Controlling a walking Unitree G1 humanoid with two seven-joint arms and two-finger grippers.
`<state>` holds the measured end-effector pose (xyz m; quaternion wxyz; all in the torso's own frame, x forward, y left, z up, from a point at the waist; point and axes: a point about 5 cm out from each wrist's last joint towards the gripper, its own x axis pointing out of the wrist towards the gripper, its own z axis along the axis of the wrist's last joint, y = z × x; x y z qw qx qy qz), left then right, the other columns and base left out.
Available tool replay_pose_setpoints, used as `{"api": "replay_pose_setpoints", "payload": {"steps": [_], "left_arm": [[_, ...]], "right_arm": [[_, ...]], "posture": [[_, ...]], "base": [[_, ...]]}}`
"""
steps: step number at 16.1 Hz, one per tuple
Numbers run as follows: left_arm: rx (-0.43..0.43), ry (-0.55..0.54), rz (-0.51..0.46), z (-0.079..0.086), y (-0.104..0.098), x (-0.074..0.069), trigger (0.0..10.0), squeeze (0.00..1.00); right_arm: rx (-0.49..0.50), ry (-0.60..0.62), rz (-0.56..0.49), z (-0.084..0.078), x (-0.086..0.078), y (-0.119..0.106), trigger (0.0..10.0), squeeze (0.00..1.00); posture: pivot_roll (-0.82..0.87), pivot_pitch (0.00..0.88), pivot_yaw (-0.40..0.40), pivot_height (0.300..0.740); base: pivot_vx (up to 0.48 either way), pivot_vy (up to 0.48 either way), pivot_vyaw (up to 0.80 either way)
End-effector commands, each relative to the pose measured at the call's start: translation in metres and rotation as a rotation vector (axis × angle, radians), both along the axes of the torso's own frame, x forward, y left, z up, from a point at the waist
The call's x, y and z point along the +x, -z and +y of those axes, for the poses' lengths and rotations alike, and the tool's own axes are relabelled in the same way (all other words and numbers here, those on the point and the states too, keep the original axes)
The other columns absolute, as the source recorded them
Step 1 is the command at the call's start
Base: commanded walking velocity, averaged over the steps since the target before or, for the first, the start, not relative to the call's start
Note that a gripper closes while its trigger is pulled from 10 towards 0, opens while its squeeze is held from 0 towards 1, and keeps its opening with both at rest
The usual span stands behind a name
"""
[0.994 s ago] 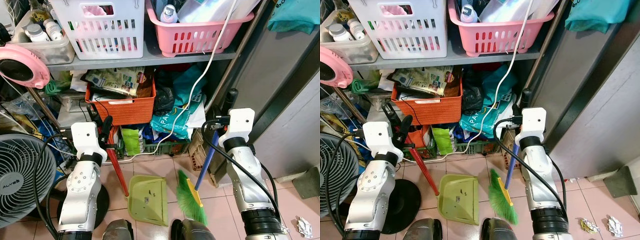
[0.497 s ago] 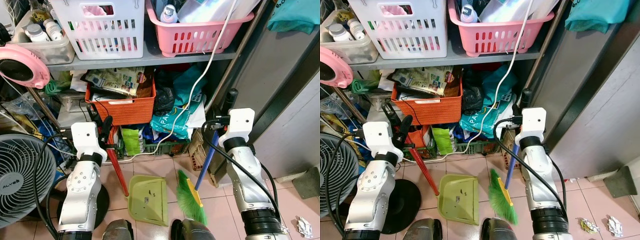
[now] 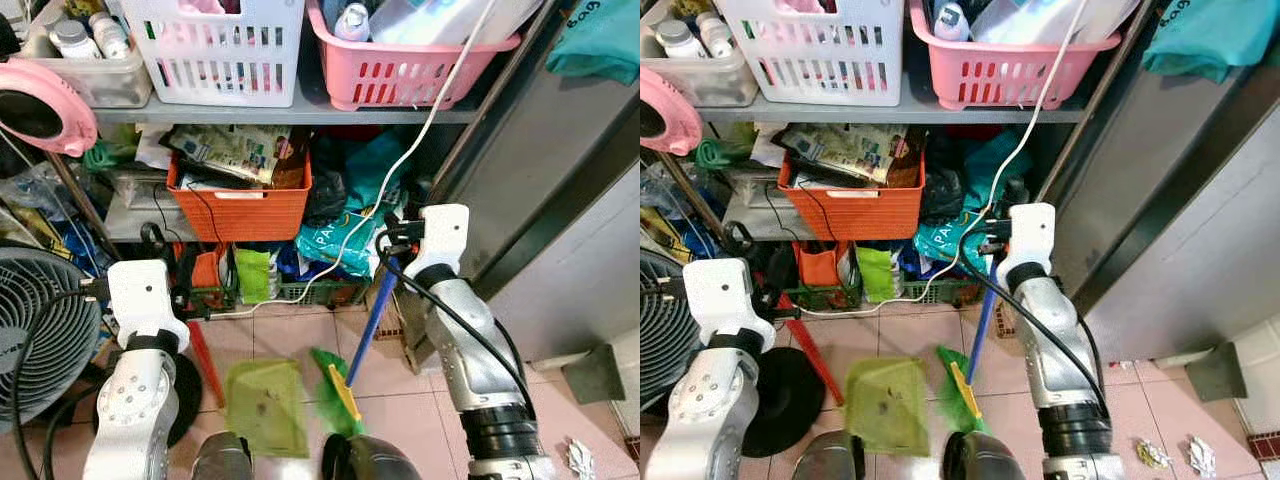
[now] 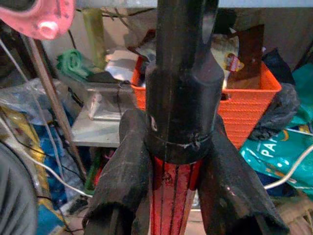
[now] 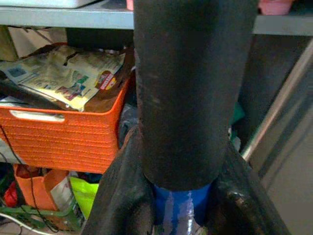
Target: Sweep floor
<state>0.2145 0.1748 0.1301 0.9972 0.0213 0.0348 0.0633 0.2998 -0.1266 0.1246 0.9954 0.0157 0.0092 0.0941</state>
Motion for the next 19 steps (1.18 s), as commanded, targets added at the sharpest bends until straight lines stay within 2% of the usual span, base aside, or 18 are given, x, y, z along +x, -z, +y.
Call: {"api": "replay_pose_setpoints", "payload": {"steps": [1, 5, 10, 19], "left_arm": [[0.011, 0.009, -0.023, -0.001, -0.008, -0.002, 10.0, 0.0], [0.017, 0.029, -0.019, -0.002, -0.009, -0.002, 10.0, 0.0], [0.018, 0.051, -0.009, -0.005, -0.012, -0.001, 10.0, 0.0], [0.017, 0.066, -0.004, -0.007, -0.014, 0.001, 10.0, 0.0]], "right_arm": [[-0.002, 0.052, -0.011, -0.009, -0.001, -0.003, 10.0, 0.0], [-0.043, 0.161, -0.041, -0.025, 0.003, -0.008, 10.0, 0.0], [-0.03, 0.145, -0.02, -0.02, 0.0, -0.004, 10.0, 0.0], [-0.041, 0.131, -0.019, -0.019, 0.004, -0.004, 10.0, 0.0]], "posture": [[0.07, 0.13, -0.051, 0.74], [0.07, 0.127, -0.036, 0.74], [0.07, 0.135, -0.03, 0.74], [0.08, 0.144, -0.034, 0.74]], "base": [[0.0, 0.0, 0.0], [0.0, 0.0, 0.0], [0.0, 0.0, 0.0], [-0.317, 0.0, 0.0]]}}
